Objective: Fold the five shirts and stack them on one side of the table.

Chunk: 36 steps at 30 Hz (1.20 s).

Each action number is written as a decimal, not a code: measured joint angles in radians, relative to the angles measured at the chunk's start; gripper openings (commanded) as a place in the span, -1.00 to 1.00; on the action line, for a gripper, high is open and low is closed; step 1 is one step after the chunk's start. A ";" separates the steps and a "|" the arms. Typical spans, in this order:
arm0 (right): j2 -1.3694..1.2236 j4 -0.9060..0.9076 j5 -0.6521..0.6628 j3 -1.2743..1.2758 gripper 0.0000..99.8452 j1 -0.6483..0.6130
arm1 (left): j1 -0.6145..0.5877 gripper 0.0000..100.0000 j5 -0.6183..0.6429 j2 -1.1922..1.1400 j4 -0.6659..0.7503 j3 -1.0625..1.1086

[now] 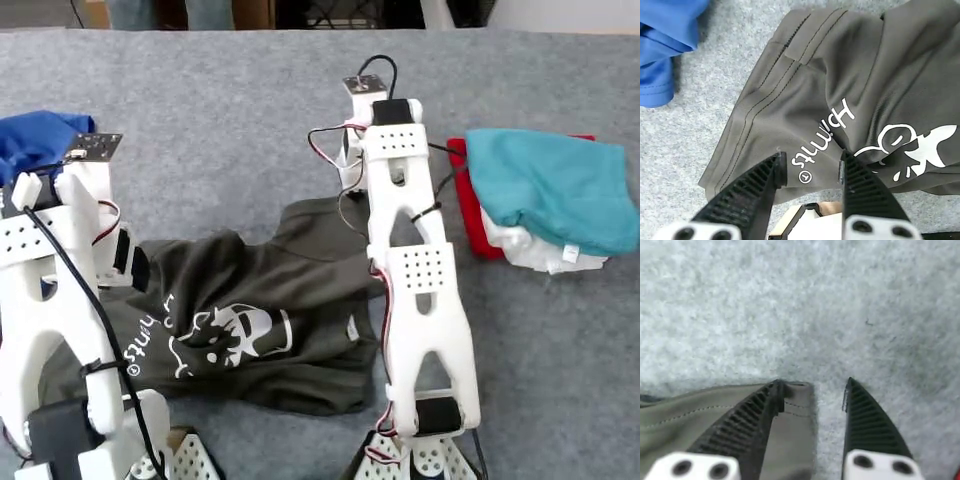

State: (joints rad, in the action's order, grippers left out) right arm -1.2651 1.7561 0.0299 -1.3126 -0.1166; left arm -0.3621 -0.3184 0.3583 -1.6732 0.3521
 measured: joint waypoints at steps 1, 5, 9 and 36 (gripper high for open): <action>0.000 -0.002 -0.006 0.000 -0.79 0.002 | 0.000 -0.62 0.000 0.000 0.000 0.000; 0.000 -0.002 -0.011 -0.008 -0.76 0.006 | 0.000 -0.62 0.000 0.000 0.000 0.000; 0.032 0.000 -0.037 -0.012 -0.46 0.008 | 0.000 -0.62 0.000 0.000 0.000 0.000; 0.296 -0.146 -0.043 0.477 -0.55 -0.035 | 0.000 -0.62 -0.006 0.000 0.025 0.003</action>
State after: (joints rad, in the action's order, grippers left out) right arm -0.9689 1.6103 -0.0130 -0.8355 -0.1519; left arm -0.3621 -0.3245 0.3583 -1.6487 0.3552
